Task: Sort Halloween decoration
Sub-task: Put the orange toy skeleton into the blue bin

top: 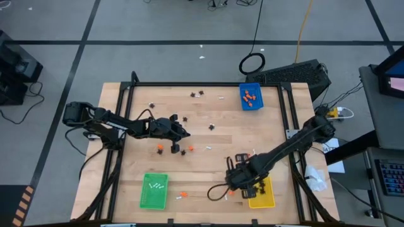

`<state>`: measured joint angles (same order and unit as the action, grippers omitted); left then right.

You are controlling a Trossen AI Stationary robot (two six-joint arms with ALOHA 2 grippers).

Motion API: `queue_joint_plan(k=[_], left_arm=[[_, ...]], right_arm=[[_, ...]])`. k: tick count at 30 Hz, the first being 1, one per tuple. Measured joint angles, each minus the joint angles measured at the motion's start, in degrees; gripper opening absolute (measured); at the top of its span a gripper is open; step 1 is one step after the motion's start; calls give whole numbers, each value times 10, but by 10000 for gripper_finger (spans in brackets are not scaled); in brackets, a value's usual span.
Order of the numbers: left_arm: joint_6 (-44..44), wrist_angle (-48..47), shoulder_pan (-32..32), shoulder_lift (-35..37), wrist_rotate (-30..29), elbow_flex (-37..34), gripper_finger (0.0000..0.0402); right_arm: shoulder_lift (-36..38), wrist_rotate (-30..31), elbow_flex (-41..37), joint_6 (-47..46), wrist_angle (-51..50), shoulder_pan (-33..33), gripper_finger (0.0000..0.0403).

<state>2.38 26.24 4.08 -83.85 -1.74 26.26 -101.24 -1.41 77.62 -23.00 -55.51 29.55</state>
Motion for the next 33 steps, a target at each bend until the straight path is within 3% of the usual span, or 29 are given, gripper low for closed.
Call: queue_joint_plan(k=[12,20,33], left_arm=[[0,-11,0,0,0,0,0],[-1,-17,0,0,0,0,0],[-1,-18,0,0,0,0,0]], right_arm=[[-125,15,80,195,9,31,185],[-139,44,81,240,30,32,175],[-140,-2,47,254,101,32,164]])
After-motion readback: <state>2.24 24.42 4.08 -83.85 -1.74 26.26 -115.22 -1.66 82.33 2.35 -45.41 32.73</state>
